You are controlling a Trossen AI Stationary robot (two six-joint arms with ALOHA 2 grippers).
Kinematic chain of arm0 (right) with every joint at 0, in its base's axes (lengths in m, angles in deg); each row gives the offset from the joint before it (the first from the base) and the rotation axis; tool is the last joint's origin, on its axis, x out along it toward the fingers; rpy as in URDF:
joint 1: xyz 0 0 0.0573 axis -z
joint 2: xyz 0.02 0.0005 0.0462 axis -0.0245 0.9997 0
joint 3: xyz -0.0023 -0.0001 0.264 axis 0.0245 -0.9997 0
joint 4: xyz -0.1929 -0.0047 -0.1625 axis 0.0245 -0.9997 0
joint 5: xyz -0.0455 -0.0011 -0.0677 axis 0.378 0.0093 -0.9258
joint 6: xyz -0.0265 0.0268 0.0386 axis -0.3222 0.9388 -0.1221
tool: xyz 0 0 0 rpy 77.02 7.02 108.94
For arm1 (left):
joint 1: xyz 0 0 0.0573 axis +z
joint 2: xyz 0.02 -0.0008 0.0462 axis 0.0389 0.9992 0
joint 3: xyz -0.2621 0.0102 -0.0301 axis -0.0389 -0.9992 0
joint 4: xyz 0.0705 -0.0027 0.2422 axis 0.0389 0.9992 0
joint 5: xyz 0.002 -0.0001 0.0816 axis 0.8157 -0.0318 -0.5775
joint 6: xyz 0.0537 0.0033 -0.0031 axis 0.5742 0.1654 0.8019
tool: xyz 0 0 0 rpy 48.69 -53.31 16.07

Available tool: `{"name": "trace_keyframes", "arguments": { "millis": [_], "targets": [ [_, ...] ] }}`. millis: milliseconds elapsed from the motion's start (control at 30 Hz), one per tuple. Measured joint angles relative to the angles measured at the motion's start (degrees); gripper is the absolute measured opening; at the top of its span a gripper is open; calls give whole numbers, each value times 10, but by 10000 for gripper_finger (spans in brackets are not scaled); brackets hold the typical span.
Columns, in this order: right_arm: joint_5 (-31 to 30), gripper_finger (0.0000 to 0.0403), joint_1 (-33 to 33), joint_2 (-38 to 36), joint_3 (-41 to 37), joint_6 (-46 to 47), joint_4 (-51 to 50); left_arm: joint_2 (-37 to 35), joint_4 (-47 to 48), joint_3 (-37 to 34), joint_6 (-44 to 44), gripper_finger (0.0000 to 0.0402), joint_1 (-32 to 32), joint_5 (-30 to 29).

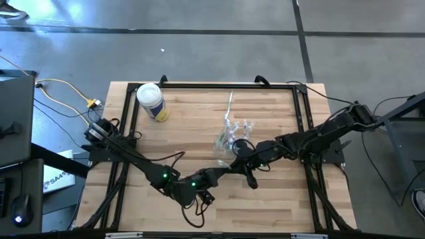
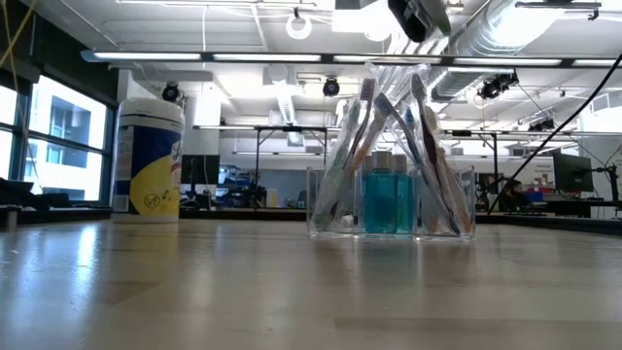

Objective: Pick & Place toothbrushing station
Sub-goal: Put the left green toothbrush into the right section of the transparent organizer

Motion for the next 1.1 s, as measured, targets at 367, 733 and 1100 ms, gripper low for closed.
{"name": "trace_keyframes", "arguments": {
  "millis": [367,733,1100],
  "targets": [
    [-158,15,-29,-88,0,8,-136,-1,1,0,14,205,0,-41],
    [-441,15,-109,-206,0,113,-369,-1,7,0,-104,212,5,-173],
    [-581,15,-173,-301,-107,215,-397,-62,175,0,-358,212,101,-218]
  ]
}}
